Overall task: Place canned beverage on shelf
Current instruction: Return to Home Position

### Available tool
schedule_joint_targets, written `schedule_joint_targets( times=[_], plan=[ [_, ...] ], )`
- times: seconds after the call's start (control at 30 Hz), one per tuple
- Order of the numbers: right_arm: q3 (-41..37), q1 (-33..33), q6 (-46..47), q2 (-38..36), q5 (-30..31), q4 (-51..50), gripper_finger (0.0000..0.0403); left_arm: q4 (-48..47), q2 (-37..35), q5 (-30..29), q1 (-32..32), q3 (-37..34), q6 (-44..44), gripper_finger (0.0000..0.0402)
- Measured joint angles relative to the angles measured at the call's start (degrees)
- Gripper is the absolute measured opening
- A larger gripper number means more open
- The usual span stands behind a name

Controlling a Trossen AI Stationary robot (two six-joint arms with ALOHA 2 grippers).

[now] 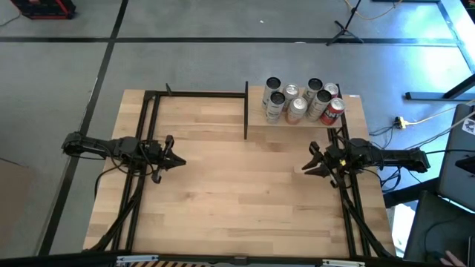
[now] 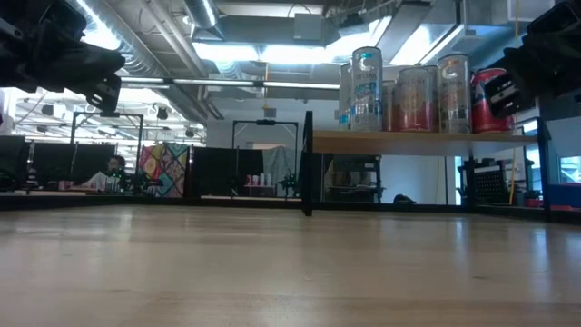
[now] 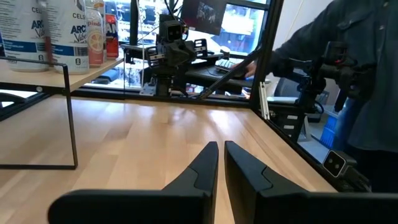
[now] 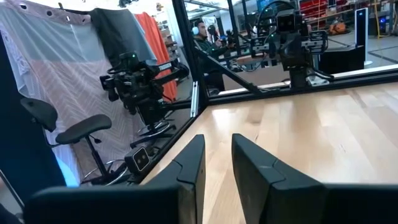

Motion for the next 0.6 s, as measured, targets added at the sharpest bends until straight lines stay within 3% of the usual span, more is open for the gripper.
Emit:
schedule_joint_targets(
  times=[0.6],
  plan=[
    [0.00, 0.00, -0.07, -0.46, -0.15, -0.08, 0.0069, 0.00, 0.00, -0.01, 0.00, 0.00, -0.02, 0.0022]
  ],
)
